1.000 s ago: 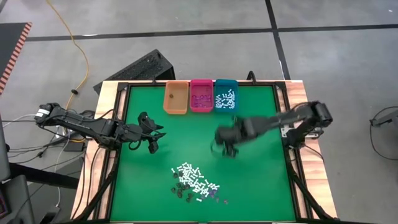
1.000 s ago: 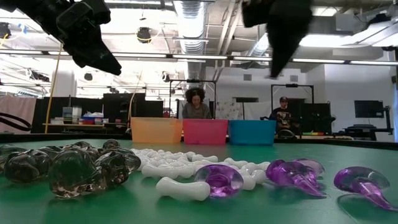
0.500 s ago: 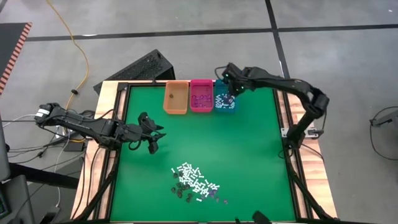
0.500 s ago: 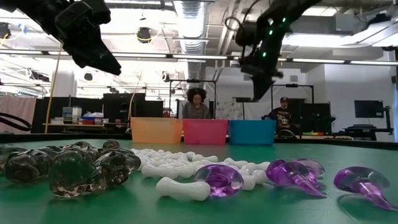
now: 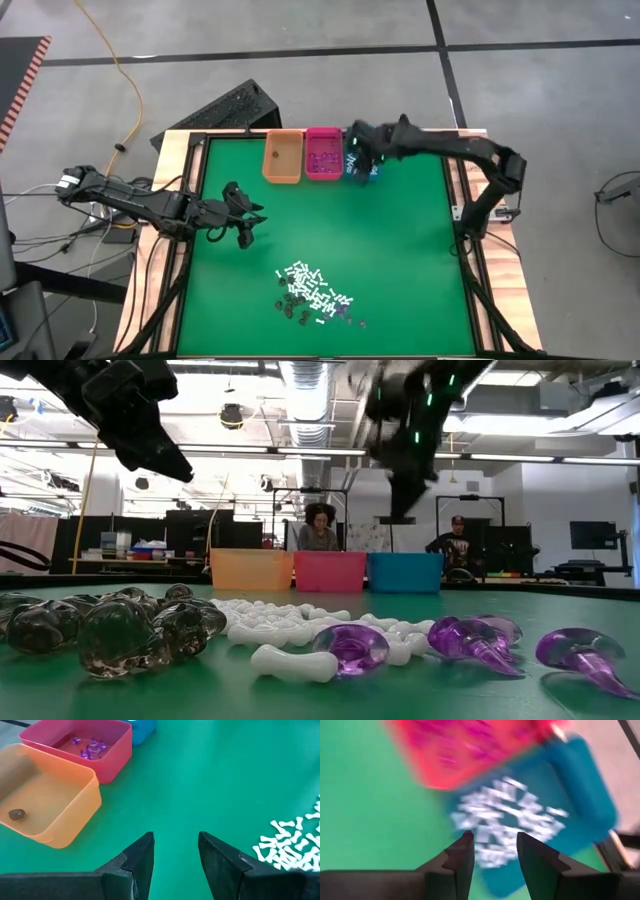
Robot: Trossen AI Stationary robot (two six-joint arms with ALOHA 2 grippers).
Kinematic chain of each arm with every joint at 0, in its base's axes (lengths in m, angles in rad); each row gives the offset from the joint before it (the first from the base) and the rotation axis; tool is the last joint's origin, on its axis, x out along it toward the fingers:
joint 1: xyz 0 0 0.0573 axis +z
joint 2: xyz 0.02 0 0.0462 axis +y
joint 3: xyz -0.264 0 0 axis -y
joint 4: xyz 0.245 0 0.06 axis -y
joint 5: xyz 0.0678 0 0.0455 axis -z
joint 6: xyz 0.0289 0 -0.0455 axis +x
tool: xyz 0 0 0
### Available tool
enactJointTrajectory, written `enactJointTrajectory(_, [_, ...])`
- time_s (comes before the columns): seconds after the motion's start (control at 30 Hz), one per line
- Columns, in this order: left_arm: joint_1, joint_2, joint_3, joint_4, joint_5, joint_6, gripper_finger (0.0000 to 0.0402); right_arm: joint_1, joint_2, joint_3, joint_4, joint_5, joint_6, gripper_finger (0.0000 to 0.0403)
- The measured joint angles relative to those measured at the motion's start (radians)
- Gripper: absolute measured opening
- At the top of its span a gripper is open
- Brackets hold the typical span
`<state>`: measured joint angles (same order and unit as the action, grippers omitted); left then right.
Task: Sort Halloween decoration
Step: Put the white bone toy into the blue bin
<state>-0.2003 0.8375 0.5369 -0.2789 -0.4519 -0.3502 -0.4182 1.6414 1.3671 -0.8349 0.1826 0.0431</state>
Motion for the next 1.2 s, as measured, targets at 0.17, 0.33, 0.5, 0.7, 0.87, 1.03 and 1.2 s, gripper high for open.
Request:
enactJointTrajectory(0.17, [0.0, 0.0, 0.0, 0.0, 0.003, 0.005, 0.0144, 0.257, -0.035, 0.0, 0.009, -0.066, 0.1, 0.0171])
enactJointTrajectory(0.33, [0.0, 0.0, 0.0, 0.001, 0.003, 0.001, 0.0144, 0.525, 0.005, 0.001, 0.065, -0.019, 0.3, 0.0164])
enactJointTrajectory(0.5, [0.0, 0.0, 0.0, 0.004, 0.002, 0.0, 0.0144, 0.719, 0.098, 0.0, 0.18, 0.164, 0.401, 0.0163])
enactJointTrajectory(0.7, [0.0, 0.0, 0.0, 0.004, 0.012, -0.012, 0.0144, 0.806, 0.197, 0.0, 0.313, 0.127, 0.509, 0.0163])
enactJointTrajectory(0.87, [0.0, 0.0, 0.0, 0.004, 0.02, -0.013, 0.0144, 0.858, 0.286, 0.034, 0.303, 0.031, 0.544, 0.0163])
enactJointTrajectory(1.03, [0.0, 0.0, 0.0, 0.004, 0.02, -0.019, 0.0144, 0.879, 0.342, 0.095, 0.262, 0.017, 0.553, 0.0163])
enactJointTrajectory(1.2, [0.0, 0.0, 0.0, 0.004, 0.02, -0.032, 0.0144, 0.878, 0.342, 0.108, 0.239, 0.031, 0.581, 0.0163])
